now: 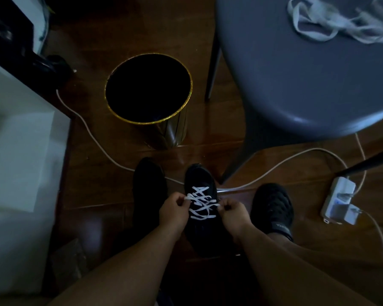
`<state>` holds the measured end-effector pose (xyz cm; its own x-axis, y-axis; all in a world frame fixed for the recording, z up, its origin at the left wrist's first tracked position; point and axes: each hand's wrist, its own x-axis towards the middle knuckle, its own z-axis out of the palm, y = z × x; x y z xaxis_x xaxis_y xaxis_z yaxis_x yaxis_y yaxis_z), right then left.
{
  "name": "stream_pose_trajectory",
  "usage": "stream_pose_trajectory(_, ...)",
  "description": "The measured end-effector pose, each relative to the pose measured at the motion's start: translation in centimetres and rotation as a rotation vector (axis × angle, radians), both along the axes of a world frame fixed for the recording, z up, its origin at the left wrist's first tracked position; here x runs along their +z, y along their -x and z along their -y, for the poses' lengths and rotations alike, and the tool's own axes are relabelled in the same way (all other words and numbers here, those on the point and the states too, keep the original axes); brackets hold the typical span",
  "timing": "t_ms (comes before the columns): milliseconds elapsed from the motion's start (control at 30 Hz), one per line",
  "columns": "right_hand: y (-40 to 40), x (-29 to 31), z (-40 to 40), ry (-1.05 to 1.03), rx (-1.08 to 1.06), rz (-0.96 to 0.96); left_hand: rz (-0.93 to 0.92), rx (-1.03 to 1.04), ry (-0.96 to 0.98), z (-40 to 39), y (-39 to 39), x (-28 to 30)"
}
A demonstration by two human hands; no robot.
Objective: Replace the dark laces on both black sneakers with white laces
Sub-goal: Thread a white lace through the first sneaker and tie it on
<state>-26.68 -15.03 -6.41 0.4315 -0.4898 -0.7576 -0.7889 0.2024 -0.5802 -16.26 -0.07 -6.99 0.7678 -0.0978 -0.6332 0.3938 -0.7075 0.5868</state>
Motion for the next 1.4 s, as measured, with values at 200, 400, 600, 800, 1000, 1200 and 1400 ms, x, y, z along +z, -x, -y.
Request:
stream_pose_trajectory(200,-0.1,0.7,-0.1,-0.003,-0.039,0.002,0.032,-0.202,-0.048,0.0,0.2,1.2)
stream_pose_trajectory(400,0.5,1.0,-0.5,0.055,-0.058,-0.021,-0.026,-0.364,-0.153,-0.7,1.0,1.2)
stream_pose_trajectory(600,0.4,1.9,-2.6,0.313,0.115,-0.113,0.001,-0.376,-0.130,-0.6,2.3,1.3)
stream_pose_trajectory(800,0.4,1.3,-2.5,0.210,-0.026,-0.066,0.210,-0.463,-0.191,-1.1,2.8,2.3)
stream_pose_trajectory(1000,0.7,1.3,-1.7,-0.128,-0.432,0.026,0.368,-0.807,-0.269,-1.2,3.0,1.9)
stream_pose_trajectory(1200,0.5,1.5,-1.7,-0.115,-0.417,0.065,0.316,-0.745,-0.217,-0.5,3.0,0.9)
stream_pose_trajectory(1400,0.9,1.5,-1.2,-0.129,-0.208,0.079,0.144,-0.567,-0.136,-0.1,2.1,0.6)
